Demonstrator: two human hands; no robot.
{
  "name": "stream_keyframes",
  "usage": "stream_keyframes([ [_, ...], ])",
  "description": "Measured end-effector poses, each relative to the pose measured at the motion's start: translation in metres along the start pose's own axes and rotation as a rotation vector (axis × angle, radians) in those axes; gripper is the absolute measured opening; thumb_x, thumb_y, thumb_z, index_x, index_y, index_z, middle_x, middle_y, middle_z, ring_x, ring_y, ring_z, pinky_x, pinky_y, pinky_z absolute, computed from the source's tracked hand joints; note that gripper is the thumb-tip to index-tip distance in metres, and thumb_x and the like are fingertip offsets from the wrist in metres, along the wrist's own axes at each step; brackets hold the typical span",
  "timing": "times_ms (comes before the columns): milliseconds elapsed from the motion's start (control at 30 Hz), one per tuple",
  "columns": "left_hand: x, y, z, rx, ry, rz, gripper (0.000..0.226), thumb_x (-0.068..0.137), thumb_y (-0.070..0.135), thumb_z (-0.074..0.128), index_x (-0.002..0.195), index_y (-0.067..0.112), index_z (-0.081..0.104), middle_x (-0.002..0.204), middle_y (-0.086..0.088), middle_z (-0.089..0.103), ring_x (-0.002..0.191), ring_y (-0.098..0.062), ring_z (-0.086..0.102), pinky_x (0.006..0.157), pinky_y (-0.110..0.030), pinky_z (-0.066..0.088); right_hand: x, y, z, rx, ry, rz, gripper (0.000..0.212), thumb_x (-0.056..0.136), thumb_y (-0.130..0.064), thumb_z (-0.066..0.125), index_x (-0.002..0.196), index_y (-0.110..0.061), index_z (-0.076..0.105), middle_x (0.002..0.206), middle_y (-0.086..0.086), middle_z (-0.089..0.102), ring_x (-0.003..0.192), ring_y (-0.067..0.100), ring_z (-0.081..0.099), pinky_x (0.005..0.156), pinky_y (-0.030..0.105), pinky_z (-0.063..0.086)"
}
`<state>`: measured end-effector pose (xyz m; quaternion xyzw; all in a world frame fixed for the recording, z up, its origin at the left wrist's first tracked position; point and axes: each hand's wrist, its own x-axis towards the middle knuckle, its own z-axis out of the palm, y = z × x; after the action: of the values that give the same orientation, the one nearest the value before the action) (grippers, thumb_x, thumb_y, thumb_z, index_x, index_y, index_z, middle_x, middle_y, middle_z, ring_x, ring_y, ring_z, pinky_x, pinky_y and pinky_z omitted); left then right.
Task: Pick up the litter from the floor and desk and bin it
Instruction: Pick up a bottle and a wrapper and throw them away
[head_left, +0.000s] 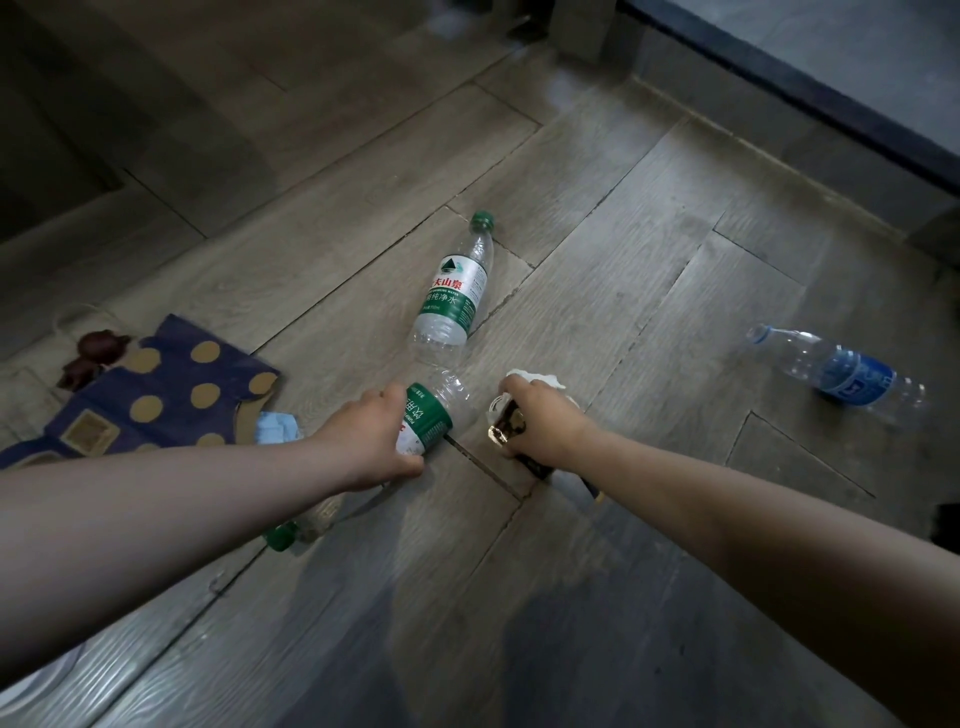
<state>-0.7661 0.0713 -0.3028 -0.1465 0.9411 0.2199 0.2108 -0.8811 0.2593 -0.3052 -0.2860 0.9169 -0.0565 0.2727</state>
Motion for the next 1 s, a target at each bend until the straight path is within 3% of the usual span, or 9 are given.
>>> stream_keyframes([
  [133, 0.000, 0.000, 0.000, -0.004, 0.001, 0.002, 0.071, 0.071, 0.043, 0.072, 0.124, 0.013, 0.034, 0.118, -0.015, 0.051, 0.101, -0.031, 0.054, 0.074, -0.031, 0.040, -0.006, 0.005, 0.000, 0.160, 0.045, 0.022, 0.056, 0.072, -0.021, 0.080, 0.118, -0.011, 0.049, 0.114, 0.006, 0.053, 0.112, 0.027, 0.045, 0.088, 0.041, 0.047],
  [267, 0.000, -0.001, 0.000, -0.007, 0.004, 0.000, 0.072, 0.071, 0.043, 0.072, 0.125, 0.014, 0.034, 0.118, -0.014, 0.051, 0.100, -0.030, 0.054, 0.074, -0.031, 0.040, -0.016, 0.005, 0.009, 0.235, 0.119, 0.010, 0.039, 0.080, -0.012, 0.067, 0.115, -0.007, 0.049, 0.096, 0.007, 0.051, 0.097, 0.029, 0.052, 0.068, 0.029, 0.039],
  [400, 0.001, -0.001, 0.000, -0.009, 0.006, 0.001, 0.071, 0.071, 0.043, 0.071, 0.124, 0.014, 0.035, 0.116, -0.013, 0.051, 0.096, -0.028, 0.053, 0.072, -0.031, 0.039, -0.023, 0.009, 0.015, 0.305, 0.136, 0.030, 0.031, 0.082, -0.010, 0.063, 0.111, -0.004, 0.055, 0.105, 0.015, 0.052, 0.090, 0.026, 0.052, 0.071, 0.030, 0.043],
  [633, 0.000, -0.005, 0.006, -0.032, 0.070, 0.025, 0.062, 0.070, 0.043, 0.071, 0.114, 0.015, 0.037, 0.106, -0.008, 0.048, 0.089, -0.025, 0.048, 0.069, -0.031, 0.036, -0.023, 0.019, 0.022, 0.341, 0.187, -0.050, 0.034, 0.079, -0.009, 0.066, 0.112, -0.010, 0.060, 0.098, -0.004, 0.047, 0.099, 0.018, 0.048, 0.080, 0.023, 0.038],
  [767, -0.001, -0.007, 0.008, -0.049, 0.080, 0.028, 0.058, 0.070, 0.043, 0.070, 0.110, 0.015, 0.038, 0.099, -0.005, 0.046, 0.086, -0.023, 0.047, 0.067, -0.031, 0.034, -0.025, 0.023, 0.026, 0.399, 0.219, -0.059, 0.022, 0.081, -0.011, 0.066, 0.101, -0.015, 0.060, 0.092, -0.011, 0.046, 0.090, 0.007, 0.043, 0.070, 0.016, 0.034],
  [900, -0.007, -0.001, -0.006, -0.082, 0.046, 0.006, 0.057, 0.073, 0.038, 0.072, 0.111, 0.011, 0.041, 0.105, -0.012, 0.052, 0.090, -0.030, 0.053, 0.068, -0.032, 0.037, -0.043, 0.016, 0.015, 0.572, 0.199, 0.090, 0.012, 0.084, -0.013, 0.066, 0.093, -0.010, 0.058, 0.089, 0.001, 0.058, 0.081, 0.013, 0.054, 0.067, 0.025, 0.045],
  [1000, -0.024, 0.013, -0.020, -0.158, 0.060, -0.074, 0.054, 0.072, 0.036, 0.073, 0.107, 0.009, 0.042, 0.102, -0.014, 0.052, 0.091, -0.033, 0.055, 0.067, -0.032, 0.035, -0.074, 0.005, 0.004, 0.759, 0.248, 0.266, 0.010, 0.081, -0.011, 0.066, 0.086, -0.015, 0.058, 0.076, -0.003, 0.062, 0.066, 0.002, 0.055, 0.056, 0.019, 0.042],
])
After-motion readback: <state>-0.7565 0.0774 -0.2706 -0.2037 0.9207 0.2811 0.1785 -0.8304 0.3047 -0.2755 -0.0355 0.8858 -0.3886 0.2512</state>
